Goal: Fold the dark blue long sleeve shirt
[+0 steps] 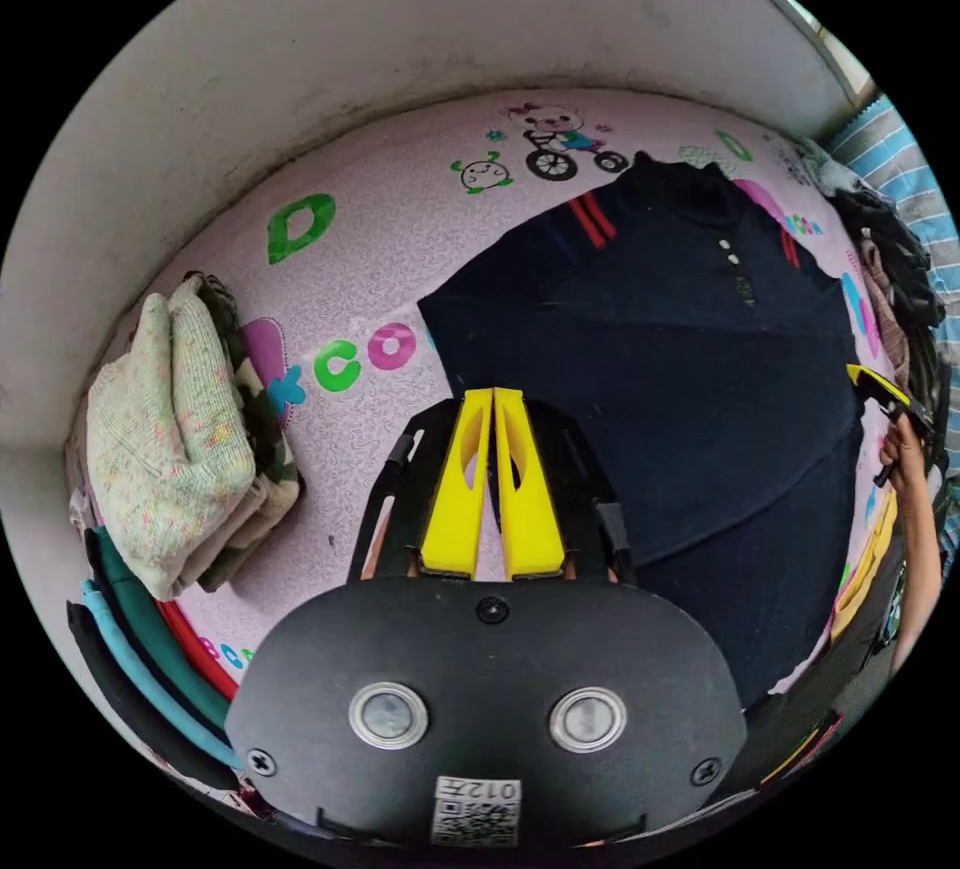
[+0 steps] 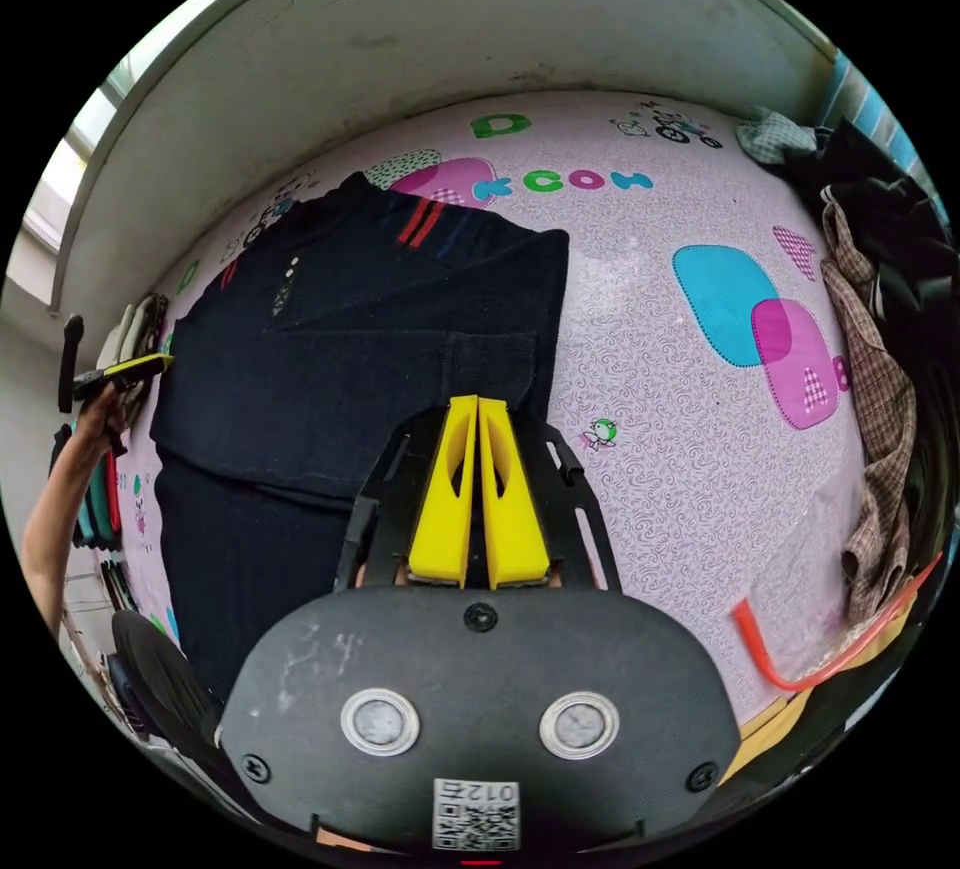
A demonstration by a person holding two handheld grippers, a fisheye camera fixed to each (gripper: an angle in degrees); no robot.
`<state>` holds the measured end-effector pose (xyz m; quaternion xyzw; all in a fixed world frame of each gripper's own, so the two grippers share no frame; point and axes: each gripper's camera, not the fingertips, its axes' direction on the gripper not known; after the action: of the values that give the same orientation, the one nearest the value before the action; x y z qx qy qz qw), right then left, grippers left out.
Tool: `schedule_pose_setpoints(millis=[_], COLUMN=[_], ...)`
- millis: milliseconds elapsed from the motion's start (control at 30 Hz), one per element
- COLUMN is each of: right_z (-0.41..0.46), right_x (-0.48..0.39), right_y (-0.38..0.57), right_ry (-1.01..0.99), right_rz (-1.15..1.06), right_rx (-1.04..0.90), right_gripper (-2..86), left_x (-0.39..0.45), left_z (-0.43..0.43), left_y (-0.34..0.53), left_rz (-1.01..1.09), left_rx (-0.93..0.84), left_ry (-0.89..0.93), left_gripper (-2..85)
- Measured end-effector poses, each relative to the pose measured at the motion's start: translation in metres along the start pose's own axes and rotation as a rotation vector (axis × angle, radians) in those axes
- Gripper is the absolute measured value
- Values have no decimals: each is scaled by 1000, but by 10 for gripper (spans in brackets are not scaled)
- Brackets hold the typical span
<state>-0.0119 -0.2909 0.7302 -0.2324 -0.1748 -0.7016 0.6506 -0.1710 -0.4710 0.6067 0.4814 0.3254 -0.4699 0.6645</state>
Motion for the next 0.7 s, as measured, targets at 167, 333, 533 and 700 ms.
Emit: schedule_pose_setpoints(millis=[167,333,533,700], right_z=[1,-3,-53,-69], right_x=[-23,-40,-52,-63], right_y=[-13,-22,14,98], right_ry=[49,81,48,-120], right_rz=[-33,-30,-18,-64], right_rx=[13,18,38,-103], right_gripper=[-10,-10,-9,-9], left_x=[-7,-22,5,68], left_z=[12,-13,-50,-48], left_y=[-13,10,99,179], left_rz=[1,-88,90,325], left_rx=[28,108,73,-70], left_ry=[-9,69,270,261], left_gripper=[6,8,9,9])
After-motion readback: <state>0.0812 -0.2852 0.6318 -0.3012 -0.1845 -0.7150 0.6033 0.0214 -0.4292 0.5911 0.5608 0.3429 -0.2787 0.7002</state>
